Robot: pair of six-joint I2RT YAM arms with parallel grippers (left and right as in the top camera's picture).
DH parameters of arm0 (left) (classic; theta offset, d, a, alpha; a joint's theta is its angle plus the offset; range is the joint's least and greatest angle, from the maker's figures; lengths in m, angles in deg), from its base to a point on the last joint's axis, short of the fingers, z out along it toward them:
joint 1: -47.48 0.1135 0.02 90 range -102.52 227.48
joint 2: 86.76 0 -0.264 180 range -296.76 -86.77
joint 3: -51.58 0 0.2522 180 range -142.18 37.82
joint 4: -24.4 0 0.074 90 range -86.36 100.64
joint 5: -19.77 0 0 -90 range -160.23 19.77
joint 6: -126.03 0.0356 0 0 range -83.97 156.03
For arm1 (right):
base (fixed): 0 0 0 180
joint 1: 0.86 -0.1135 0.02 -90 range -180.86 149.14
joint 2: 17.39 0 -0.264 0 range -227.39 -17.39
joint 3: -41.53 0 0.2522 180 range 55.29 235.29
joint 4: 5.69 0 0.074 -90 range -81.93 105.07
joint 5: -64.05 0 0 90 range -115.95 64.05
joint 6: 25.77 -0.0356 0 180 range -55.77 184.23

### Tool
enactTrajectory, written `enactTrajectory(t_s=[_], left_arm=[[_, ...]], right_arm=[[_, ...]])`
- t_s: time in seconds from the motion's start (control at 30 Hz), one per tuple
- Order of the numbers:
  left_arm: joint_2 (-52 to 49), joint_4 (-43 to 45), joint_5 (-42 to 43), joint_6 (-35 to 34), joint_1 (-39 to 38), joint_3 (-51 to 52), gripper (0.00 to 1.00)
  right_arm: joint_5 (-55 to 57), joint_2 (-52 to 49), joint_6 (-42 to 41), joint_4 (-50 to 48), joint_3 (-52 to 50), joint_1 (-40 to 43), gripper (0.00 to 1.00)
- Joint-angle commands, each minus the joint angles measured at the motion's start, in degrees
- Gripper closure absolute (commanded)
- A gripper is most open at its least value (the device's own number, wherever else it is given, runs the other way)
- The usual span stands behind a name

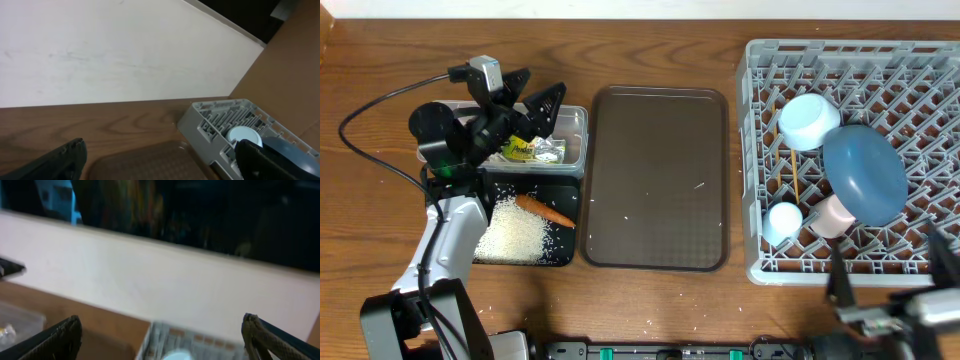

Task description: Sort waste into correct bins and load items into the dishwasher rack

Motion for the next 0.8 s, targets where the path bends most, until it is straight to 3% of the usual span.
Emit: enactTrajectory(t_s=[0.0,0.47,0.77], left_arm=[[0.9,0.4,0.1,0.7,0.0,0.0,0.03],[0.9,0.4,0.1,0.7,0.0,0.0,0.04],[0.9,0.4,0.1,0.7,0.0,0.0,0.03]], right_arm=[[-0.3,3.2,-3.3,-3.2,-8.7,1.4,0.01],[-3.2,3.2,-6.4,-40.6,-35.6,1.4,0.01],[-2.5,3.2,-8.2,-43.7,-42.1,1.5,0.01]])
